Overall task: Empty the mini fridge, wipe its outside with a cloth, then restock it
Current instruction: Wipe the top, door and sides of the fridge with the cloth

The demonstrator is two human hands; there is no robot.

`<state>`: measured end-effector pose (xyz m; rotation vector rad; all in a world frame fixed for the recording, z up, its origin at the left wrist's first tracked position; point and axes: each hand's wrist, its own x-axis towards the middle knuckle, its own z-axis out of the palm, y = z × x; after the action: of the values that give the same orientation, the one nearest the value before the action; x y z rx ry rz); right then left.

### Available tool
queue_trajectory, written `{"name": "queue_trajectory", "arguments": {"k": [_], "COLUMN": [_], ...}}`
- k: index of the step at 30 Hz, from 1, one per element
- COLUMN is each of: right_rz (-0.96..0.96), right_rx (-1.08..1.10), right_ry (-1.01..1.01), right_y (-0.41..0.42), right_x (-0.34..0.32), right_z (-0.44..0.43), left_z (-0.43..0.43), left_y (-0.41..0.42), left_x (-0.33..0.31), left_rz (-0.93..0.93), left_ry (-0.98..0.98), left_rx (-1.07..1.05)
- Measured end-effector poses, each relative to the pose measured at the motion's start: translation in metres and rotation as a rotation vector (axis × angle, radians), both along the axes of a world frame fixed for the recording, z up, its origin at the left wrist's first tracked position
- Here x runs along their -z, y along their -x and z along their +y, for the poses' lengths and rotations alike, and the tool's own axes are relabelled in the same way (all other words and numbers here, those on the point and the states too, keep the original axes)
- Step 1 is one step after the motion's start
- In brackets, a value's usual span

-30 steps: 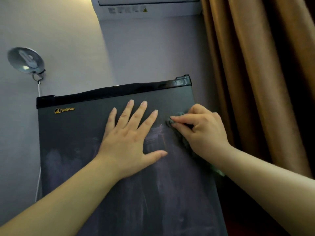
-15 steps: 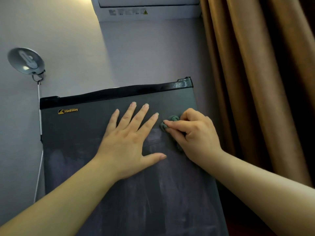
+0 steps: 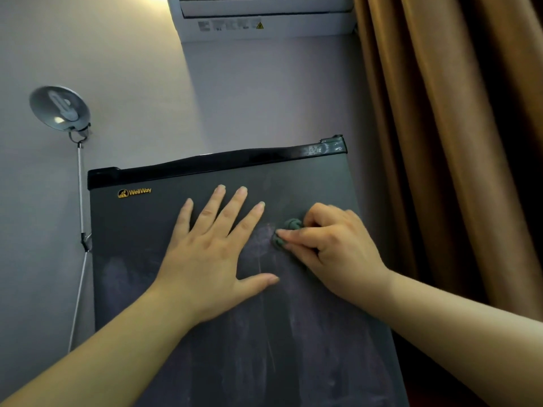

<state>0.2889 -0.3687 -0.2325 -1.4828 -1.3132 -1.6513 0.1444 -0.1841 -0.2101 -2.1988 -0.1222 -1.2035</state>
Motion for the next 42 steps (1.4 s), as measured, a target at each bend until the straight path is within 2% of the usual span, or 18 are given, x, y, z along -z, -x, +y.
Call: {"name": "queue_trajectory", "arguments": {"k": [3, 6, 8, 13, 15, 17, 19, 24, 26, 30, 34, 36, 39, 40, 42], "right_rz": [0.003, 0.114, 0.137, -0.058, -0.042, 0.037, 0.052, -0.042, -0.032, 0.067, -0.027, -0.019, 0.11, 0.121, 0.086], "right_rx": [0.01, -0.032, -0.039, 0.041, 0.077, 0.074, 0.073, 0.054, 0.077, 0.024, 0.038, 0.079, 0.041, 0.031, 0.021], "right_ry": [0.039, -0.15, -0.201, 0.085, 0.016, -0.137, -0.182, 0.106, 0.071, -0.135, 0.093, 0.048, -0.167, -0.175, -0.044], "right_y": [0.0, -0.003, -0.002, 0.009, 0.002, -0.004, -0.006, 0.008, 0.002, -0.008, 0.007, 0.002, -0.013, -0.013, -0.007], "right_x": [-0.004, -0.025, -0.026, 0.014, -0.002, -0.021, -0.016, 0.043, 0.028, 0.014, 0.054, 0.041, 0.025, 0.035, 0.068], "right_z": [-0.004, -0.003, 0.001, -0.004, -0.013, -0.017, -0.013, -0.017, -0.022, -0.019, -0.017, -0.025, -0.033, -0.032, -0.03], "left_z": [0.001, 0.001, 0.002, 0.002, 0.001, 0.0, 0.0, -0.002, -0.004, -0.005, -0.005, -0.006, -0.008, -0.008, -0.008], "left_y": [-0.001, -0.001, -0.001, 0.001, 0.002, 0.002, 0.002, 0.003, 0.003, 0.004, 0.005, 0.006, 0.005, 0.005, 0.006], "left_x": [0.001, 0.002, 0.001, 0.001, 0.002, 0.002, 0.002, 0.004, 0.005, 0.008, 0.008, 0.009, 0.009, 0.009, 0.008], "left_rz": [0.0, -0.002, -0.003, 0.005, 0.004, 0.003, 0.004, 0.012, 0.006, 0.015, 0.026, 0.019, 0.013, 0.014, 0.016], "left_ry": [-0.002, 0.004, 0.005, 0.014, 0.017, 0.019, 0.03, 0.041, 0.046, 0.067, 0.067, 0.07, 0.082, 0.085, 0.083], "left_rx": [0.005, 0.012, 0.013, 0.023, 0.026, 0.025, 0.026, 0.017, 0.019, 0.031, 0.012, 0.006, 0.01, 0.01, 0.018]}}
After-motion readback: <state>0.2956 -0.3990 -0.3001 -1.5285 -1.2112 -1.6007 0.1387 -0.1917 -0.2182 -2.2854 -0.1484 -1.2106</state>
